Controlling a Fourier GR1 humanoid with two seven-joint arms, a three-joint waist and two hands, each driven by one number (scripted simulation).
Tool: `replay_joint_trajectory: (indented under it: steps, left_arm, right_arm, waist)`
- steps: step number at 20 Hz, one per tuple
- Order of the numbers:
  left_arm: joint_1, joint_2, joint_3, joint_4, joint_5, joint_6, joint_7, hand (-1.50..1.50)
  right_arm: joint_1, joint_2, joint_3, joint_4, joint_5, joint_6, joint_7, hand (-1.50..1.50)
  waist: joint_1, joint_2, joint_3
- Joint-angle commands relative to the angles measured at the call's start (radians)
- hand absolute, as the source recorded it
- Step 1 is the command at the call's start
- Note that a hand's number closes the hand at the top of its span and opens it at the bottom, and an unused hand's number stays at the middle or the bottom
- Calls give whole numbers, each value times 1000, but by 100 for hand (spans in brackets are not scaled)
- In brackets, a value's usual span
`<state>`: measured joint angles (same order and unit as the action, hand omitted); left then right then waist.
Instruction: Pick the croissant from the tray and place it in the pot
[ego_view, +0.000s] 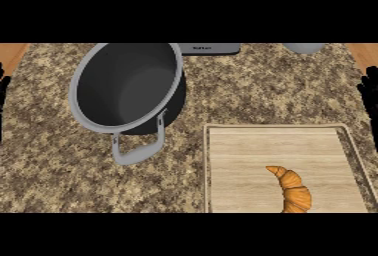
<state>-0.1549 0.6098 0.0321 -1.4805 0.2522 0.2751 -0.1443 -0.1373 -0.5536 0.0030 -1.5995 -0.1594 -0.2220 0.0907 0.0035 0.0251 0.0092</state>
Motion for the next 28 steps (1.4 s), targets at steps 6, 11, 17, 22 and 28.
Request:
replay_joint_trajectory:
  steps: [6, 11, 17, 22, 28]
  left_arm:
    - [175, -8, -76, 63, -58, 7, 147, 0]
    - [216, -37, -91, 67, -31, -16, 151, 0]
    - [194, -90, -139, 26, -80, -4, 177, 0]
    - [148, -86, -134, 26, -83, -17, 210, 0]
    - [166, -79, -149, -39, -87, -45, 240, 0]
  right_arm:
    - [396, 89, -63, -44, -72, -101, 157, 150]
    - [541, -21, -22, -163, 412, -379, -94, -150]
    - [889, 81, 10, -463, 425, -409, -166, -150]
    - [910, -15, 91, -654, 598, -283, 197, -150]
    - [779, -146, 92, -741, 591, -42, 513, -150]
  waist:
    - [-73, -35, -10]
    - [-81, -42, -13]
    - [-31, -29, -10]
    - [-8, -20, -13]
    - [26, -16, -12]
